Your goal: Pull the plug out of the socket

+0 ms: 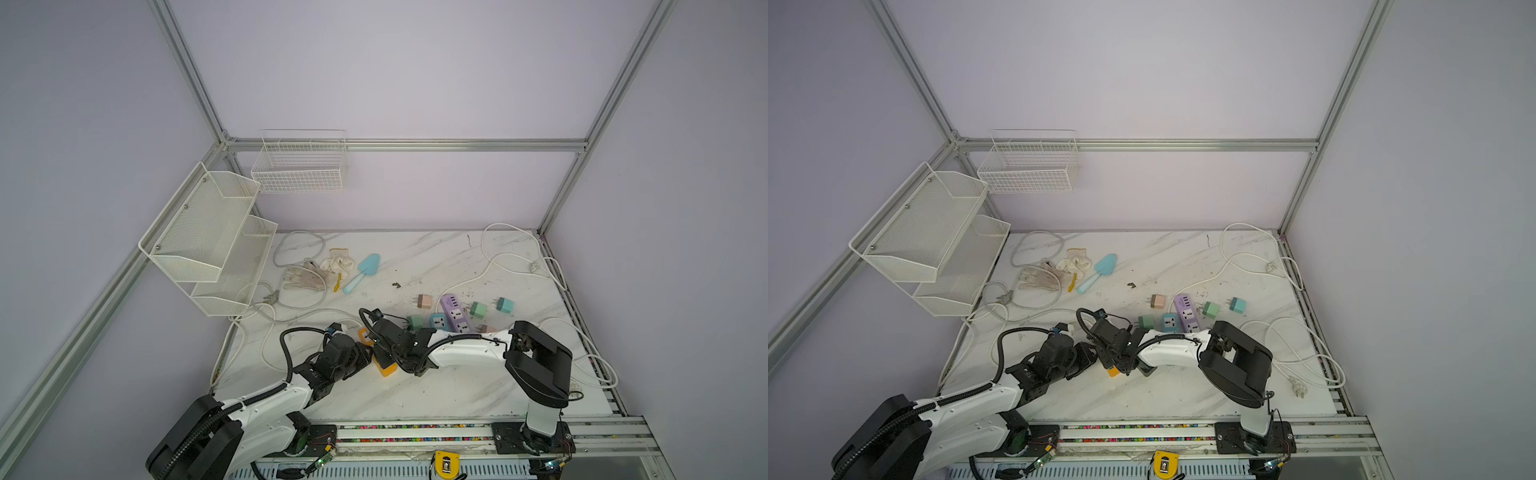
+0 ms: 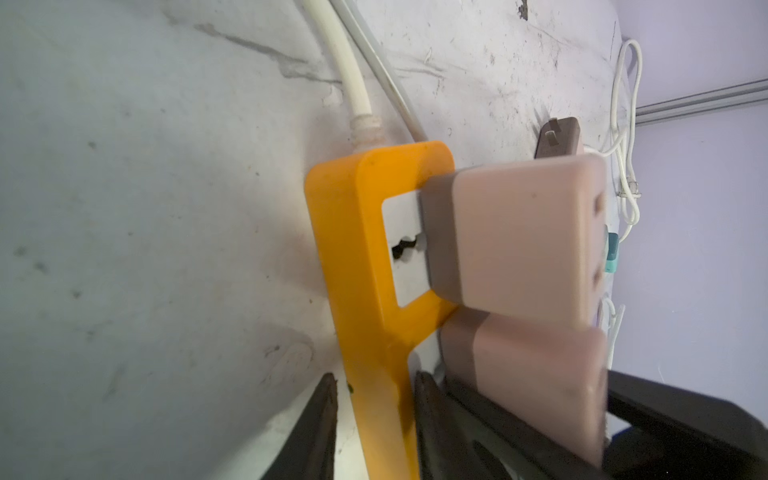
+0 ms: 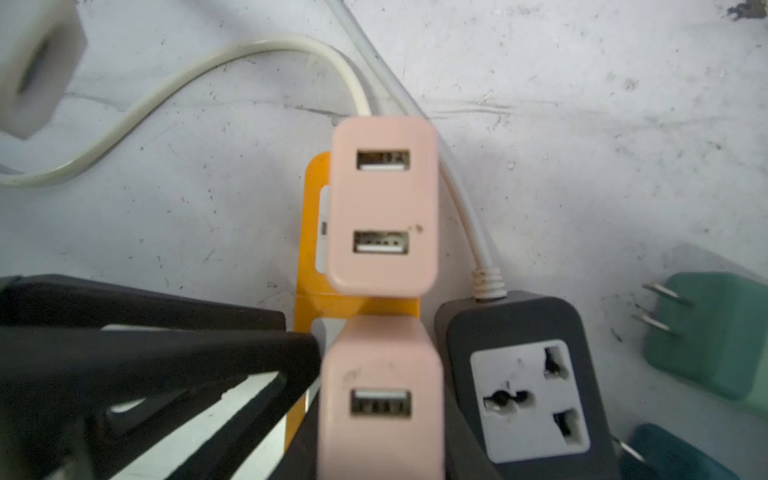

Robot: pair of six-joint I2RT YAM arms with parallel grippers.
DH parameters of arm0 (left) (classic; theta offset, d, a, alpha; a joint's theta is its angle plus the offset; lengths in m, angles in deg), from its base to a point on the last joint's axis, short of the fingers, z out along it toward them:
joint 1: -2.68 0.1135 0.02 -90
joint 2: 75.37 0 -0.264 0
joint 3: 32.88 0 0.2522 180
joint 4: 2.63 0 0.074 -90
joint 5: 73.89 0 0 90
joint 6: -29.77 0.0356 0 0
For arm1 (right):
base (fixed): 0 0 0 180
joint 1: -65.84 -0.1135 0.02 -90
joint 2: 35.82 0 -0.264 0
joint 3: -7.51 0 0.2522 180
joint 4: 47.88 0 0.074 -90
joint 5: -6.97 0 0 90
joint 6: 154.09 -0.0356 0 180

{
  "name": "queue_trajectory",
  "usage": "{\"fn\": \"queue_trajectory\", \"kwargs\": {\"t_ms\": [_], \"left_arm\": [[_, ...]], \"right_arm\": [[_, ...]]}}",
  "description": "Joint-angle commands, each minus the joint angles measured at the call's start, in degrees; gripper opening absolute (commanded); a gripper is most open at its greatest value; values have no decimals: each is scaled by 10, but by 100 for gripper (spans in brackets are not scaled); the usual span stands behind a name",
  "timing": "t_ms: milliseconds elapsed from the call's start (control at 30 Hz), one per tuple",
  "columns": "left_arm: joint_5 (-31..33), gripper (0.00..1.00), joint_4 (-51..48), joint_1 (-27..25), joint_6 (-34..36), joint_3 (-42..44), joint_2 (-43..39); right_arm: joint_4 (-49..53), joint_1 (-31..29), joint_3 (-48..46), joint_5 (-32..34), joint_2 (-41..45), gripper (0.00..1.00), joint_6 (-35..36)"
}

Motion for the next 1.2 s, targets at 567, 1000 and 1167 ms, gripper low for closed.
{"fn": "queue_trajectory", "kwargs": {"t_ms": [567, 1000, 1167], "left_arm": [[6, 29, -106, 4, -7, 26, 27], [8, 29, -113, 3, -6, 20, 21], [7, 29, -113, 4, -6, 18, 23]], "right_arm": [[-8, -10, 14, 41, 39, 11, 13], [-12, 3, -2, 47, 57, 8, 8], [-13, -6, 5, 35, 54, 7, 11]]}}
